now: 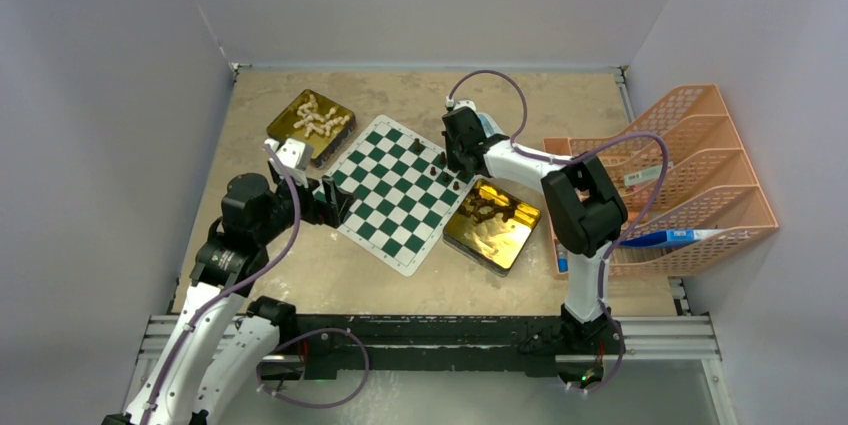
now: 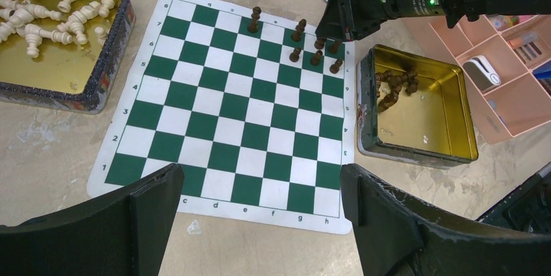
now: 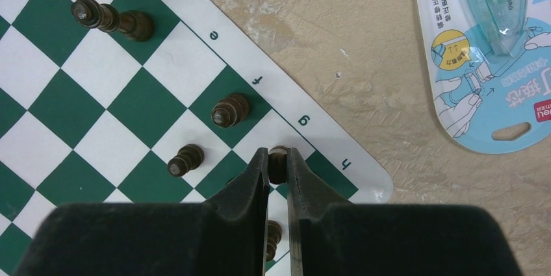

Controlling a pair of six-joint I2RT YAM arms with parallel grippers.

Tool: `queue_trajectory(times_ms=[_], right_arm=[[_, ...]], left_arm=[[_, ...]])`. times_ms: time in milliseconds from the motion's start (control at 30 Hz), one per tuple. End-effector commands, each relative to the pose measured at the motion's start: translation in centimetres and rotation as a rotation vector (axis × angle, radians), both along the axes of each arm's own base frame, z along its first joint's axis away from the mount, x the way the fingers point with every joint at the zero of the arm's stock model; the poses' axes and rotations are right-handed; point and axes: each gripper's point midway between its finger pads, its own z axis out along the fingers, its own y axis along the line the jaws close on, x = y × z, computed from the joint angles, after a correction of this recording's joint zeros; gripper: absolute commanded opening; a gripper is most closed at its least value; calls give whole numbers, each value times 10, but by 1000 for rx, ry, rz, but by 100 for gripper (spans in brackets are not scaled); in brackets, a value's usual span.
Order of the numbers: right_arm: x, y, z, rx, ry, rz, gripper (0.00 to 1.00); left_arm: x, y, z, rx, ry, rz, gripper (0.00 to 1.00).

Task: Set up the chess pieces on the board
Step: Place the chess piece on the chessboard.

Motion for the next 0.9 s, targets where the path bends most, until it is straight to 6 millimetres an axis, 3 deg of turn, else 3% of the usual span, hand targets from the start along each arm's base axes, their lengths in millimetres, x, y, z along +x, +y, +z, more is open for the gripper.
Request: queue_trajectory(times_ms=[0,300,600,867], right_arm=[[2,6,2,28,-6,17,14],[5,11,19,56,-30,27,14],[5,8,13,37,-18,19,24],[8,7,38,49,-57,11,36]], left_arm=[[2,-3,17,-3,-61,-22,90],[3,-3,16,-2,-58,-22,90],[3,-3,15,-2,-53,-21,90],[4,-6,13,-10,-34,-27,90]])
